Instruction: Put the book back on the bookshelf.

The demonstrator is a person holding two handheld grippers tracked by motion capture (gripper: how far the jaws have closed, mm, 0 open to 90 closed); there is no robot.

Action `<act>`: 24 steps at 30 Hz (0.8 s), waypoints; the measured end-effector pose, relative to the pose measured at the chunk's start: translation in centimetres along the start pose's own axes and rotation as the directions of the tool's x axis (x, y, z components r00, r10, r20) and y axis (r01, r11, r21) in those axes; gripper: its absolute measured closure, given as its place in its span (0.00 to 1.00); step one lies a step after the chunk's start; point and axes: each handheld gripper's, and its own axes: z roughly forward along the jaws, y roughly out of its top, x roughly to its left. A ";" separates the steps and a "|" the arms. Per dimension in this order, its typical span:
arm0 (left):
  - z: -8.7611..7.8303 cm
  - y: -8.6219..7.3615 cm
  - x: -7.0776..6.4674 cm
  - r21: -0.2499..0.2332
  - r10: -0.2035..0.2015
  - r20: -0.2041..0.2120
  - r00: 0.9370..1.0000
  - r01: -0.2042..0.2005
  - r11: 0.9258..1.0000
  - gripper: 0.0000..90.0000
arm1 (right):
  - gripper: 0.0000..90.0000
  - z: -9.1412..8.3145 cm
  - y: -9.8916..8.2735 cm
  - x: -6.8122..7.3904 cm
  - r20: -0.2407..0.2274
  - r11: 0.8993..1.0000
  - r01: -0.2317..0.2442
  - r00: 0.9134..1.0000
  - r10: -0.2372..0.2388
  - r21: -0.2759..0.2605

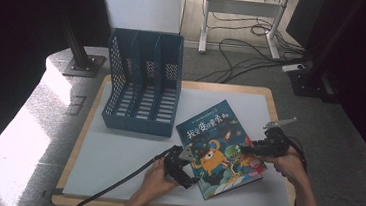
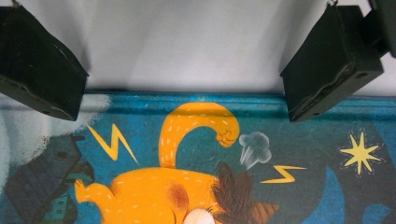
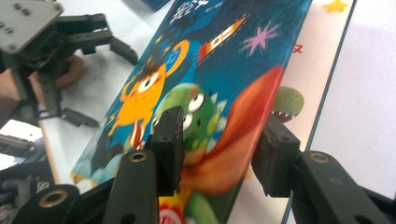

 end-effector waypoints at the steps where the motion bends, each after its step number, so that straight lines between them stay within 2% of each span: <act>1: 0.0 0.0 0.1 0.004 0.000 0.005 1.000 0.000 1.000 0.00 | 0.64 -0.2 -0.1 0.1 -0.004 1.000 0.005 1.000 -0.005 -0.004; 2: 0.0 0.0 0.1 0.003 -0.003 0.008 1.000 0.003 1.000 0.00 | 0.66 -0.6 -0.3 0.2 -0.021 1.000 0.014 1.000 -0.014 -0.014; 5: 0.0 0.0 0.1 0.004 -0.001 0.008 1.000 0.001 1.000 0.00 | 0.67 -0.9 -0.5 0.4 -0.035 0.999 0.028 0.999 -0.029 -0.030; 10: 0.0 0.0 0.1 0.001 -0.004 0.008 1.000 0.004 1.000 0.00 | 0.68 -1.7 -1.0 0.9 -0.071 0.992 0.093 0.993 -0.099 -0.083; 13: 0.0 0.0 0.1 0.005 0.000 0.005 1.000 0.000 1.000 0.00 | 0.69 -2.1 -1.4 1.3 -0.066 0.989 0.108 0.991 -0.115 -0.102; 17: 0.0 0.0 0.1 0.008 0.000 0.004 1.000 0.000 1.000 0.00 | 0.69 -2.4 -1.7 1.7 -0.058 0.989 0.108 0.992 -0.114 -0.102; 18: 0.0 0.0 0.1 0.008 -0.001 0.003 1.000 0.001 1.000 0.00 | 0.69 -2.5 -1.8 1.8 -0.058 0.986 0.121 0.990 -0.128 -0.111; 19: 0.0 0.0 0.1 0.009 -0.001 0.002 1.000 0.000 1.000 0.00 | 0.69 -2.6 -1.8 2.1 -0.065 0.977 0.159 0.983 -0.169 -0.142; 20: 0.0 0.0 0.1 0.009 -0.001 0.002 1.000 0.001 1.000 0.00 | 0.69 -2.6 -1.8 2.1 -0.065 0.977 0.159 0.983 -0.169 -0.142; 21: 0.0 0.0 0.1 0.007 -0.004 0.002 1.000 0.003 1.000 0.00 | 0.69 -2.7 -1.7 2.4 -0.060 0.968 0.196 0.976 -0.208 -0.158; 23: 0.0 0.0 0.1 0.007 -0.003 0.003 1.000 0.003 1.000 0.00 | 0.68 -2.7 -1.7 2.5 -0.059 0.962 0.218 0.971 -0.230 -0.167; 24: 0.0 0.0 0.1 0.007 -0.003 0.003 1.000 0.003 1.000 0.00 | 0.68 -2.7 -1.7 2.5 -0.059 0.962 0.218 0.971 -0.230 -0.167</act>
